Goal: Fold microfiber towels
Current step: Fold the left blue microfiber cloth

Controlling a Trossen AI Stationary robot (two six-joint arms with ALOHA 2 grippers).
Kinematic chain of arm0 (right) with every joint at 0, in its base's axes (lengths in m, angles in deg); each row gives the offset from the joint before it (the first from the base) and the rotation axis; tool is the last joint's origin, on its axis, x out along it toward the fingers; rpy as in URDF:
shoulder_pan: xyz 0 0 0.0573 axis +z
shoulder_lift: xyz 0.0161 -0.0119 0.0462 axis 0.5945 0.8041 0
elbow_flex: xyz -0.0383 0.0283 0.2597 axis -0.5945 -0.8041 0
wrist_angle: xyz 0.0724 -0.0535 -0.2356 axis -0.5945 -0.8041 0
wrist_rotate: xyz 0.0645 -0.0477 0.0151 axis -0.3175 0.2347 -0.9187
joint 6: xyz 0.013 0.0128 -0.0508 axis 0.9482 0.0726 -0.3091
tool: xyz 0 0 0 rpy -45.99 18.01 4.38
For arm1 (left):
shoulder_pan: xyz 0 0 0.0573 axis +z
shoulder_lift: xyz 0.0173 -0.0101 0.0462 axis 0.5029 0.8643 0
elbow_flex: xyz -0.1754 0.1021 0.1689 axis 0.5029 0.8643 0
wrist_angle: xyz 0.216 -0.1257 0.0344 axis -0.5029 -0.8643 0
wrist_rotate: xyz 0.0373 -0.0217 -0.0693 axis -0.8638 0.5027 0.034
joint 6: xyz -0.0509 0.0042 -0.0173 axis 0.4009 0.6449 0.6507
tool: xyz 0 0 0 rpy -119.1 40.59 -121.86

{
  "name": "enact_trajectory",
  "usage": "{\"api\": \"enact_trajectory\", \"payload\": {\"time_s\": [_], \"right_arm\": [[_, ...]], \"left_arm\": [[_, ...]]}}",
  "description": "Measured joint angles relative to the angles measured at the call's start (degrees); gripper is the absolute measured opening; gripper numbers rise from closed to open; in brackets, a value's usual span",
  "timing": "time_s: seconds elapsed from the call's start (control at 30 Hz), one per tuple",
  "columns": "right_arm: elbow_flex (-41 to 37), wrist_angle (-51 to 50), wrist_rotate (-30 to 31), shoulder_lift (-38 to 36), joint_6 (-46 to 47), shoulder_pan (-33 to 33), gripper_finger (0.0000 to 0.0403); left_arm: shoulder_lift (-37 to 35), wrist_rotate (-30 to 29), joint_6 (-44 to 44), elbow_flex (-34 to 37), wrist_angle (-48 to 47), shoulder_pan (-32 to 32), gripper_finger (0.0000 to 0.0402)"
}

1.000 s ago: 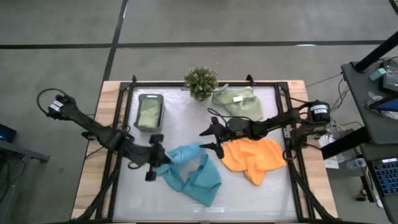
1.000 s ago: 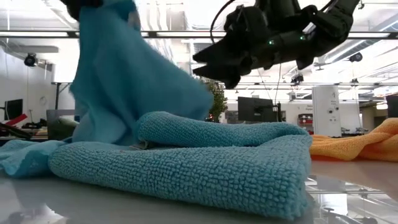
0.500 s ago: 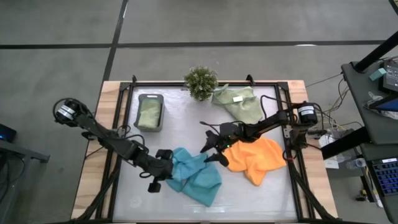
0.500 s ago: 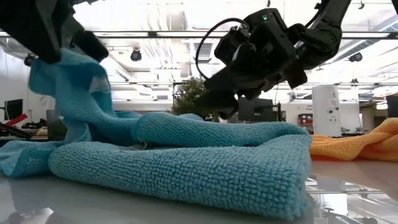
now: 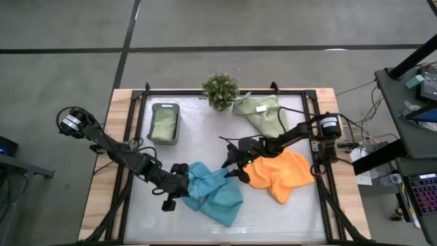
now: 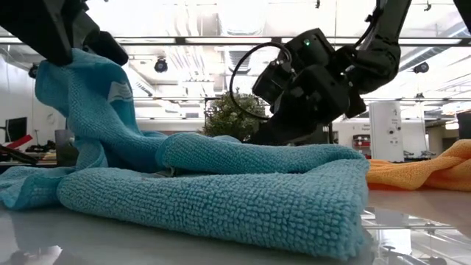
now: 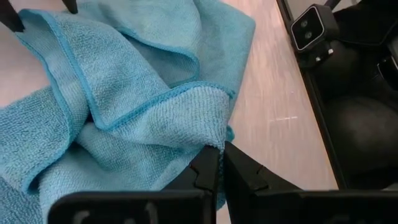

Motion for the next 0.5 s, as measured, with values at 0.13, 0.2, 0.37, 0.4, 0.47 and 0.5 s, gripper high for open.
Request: {"api": "enact_trajectory", "payload": {"time_s": [0.13, 0.2, 0.37, 0.4, 0.47, 0.5], "right_arm": [[0.0, -0.2, -0.3, 0.2, -0.2, 0.0, 0.0192], [0.0, -0.1, -0.3, 0.2, -1.0, 0.2, 0.0167], [0.0, -0.1, -0.3, 0.1, -3.3, 0.5, 0.0072], [0.0, -0.3, -0.3, -0.2, -3.4, 0.6, 0.005], [0.0, -0.7, -0.3, -1.5, -2.9, 0.6, 0.002], [0.0, -1.2, -0.3, -2.6, -2.7, 0.5, 0.0016]], "left_arm": [[0.0, -0.6, 0.0, 0.0, 0.0, 0.0, 0.0], [0.0, -1.5, -0.1, 0.0, 0.0, 0.0, 0.0], [-0.1, -2.6, -0.4, 0.0, 0.0, 0.0, 0.0], [-0.1, -3.3, -0.8, 0.0, -0.1, 0.0, 0.0], [-0.6, -4.3, -2.5, -0.1, -0.3, 0.0, 0.0], [-1.2, -4.7, -3.3, -0.3, -0.4, 0.1, 0.0]]}}
